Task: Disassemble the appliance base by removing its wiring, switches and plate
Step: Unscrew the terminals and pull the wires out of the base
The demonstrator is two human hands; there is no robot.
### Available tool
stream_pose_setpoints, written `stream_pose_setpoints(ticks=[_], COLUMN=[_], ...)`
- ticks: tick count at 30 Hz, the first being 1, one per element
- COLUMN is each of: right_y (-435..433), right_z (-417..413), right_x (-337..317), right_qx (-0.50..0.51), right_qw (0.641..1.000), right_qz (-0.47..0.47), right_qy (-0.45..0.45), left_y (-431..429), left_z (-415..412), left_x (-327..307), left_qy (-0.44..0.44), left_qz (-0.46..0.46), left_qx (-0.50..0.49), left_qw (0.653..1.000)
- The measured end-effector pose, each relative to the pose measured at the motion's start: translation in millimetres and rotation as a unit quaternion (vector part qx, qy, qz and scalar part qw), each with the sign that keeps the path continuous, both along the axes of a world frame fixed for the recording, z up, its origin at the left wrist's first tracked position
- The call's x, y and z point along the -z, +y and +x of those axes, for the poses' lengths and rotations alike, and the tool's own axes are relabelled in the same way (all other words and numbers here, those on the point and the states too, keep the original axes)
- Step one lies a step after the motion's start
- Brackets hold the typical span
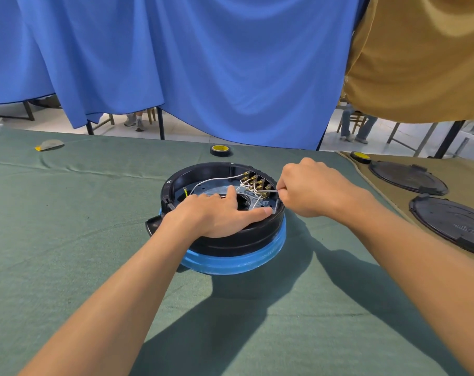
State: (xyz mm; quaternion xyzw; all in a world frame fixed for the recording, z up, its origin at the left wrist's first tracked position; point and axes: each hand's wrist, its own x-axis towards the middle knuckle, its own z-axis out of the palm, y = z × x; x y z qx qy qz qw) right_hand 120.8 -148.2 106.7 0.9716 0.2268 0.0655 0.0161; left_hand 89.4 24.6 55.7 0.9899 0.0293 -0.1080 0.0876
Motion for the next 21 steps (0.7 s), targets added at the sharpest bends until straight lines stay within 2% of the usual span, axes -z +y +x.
stream_pose_setpoints(ticks=[10,16,21], right_y=[-12.4,-7.2,-2.8], right_z=[12.6,15.2,15.8], right_x=[-0.4,5.3,4.3], right_qx=[0.034,0.037,0.033], right_qw=[0.997,0.997,0.998], right_qz=[0.062,0.050,0.038], right_qy=[-0.027,-0.034,-0.038], left_y=[0.7,0.4,-1.6], left_z=[1.4,-2.4,-4.0], left_x=[1.2,-0.2,-2.1], left_qy=[0.000,-0.009,-0.054], left_qz=[-0.004,-0.007,0.011], left_qx=[0.012,0.004,0.034], left_qw=[1.000,1.000,0.998])
